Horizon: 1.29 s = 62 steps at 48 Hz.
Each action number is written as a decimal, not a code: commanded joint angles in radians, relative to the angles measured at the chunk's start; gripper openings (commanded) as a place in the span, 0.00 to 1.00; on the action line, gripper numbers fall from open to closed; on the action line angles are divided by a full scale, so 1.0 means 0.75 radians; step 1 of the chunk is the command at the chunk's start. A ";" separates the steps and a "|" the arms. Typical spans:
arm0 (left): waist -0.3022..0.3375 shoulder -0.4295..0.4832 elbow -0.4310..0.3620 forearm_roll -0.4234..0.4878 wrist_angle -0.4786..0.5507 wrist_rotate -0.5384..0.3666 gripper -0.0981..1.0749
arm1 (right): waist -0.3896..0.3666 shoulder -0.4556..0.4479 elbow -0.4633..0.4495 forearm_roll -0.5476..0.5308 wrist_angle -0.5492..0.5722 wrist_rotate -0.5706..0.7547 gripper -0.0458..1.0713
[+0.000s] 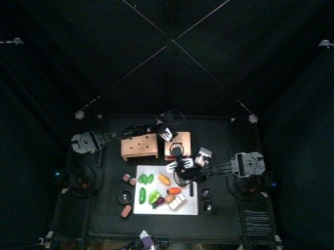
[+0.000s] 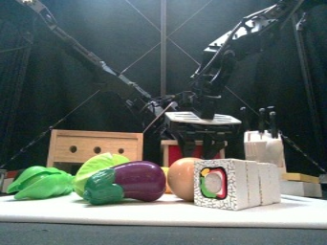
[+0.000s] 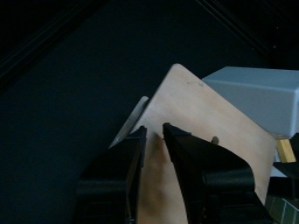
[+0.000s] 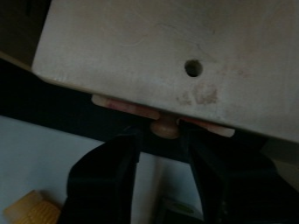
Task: Grab drawer handle
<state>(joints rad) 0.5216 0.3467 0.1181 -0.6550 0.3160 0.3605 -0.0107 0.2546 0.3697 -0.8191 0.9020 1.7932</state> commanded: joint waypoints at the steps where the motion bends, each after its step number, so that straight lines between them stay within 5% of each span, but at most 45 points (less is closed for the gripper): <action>1: -0.008 0.002 0.002 0.004 0.010 -0.002 0.66 | -0.010 -0.025 -0.035 -0.008 -0.004 0.004 0.67; 62: -0.010 -0.006 0.008 0.004 0.010 -0.002 0.66 | 0.000 -0.031 -0.035 0.022 0.037 0.002 0.61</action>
<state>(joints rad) 0.5200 0.3451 0.1197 -0.6550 0.3160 0.3605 -0.0092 0.2592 0.3636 -0.7992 0.9235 1.7902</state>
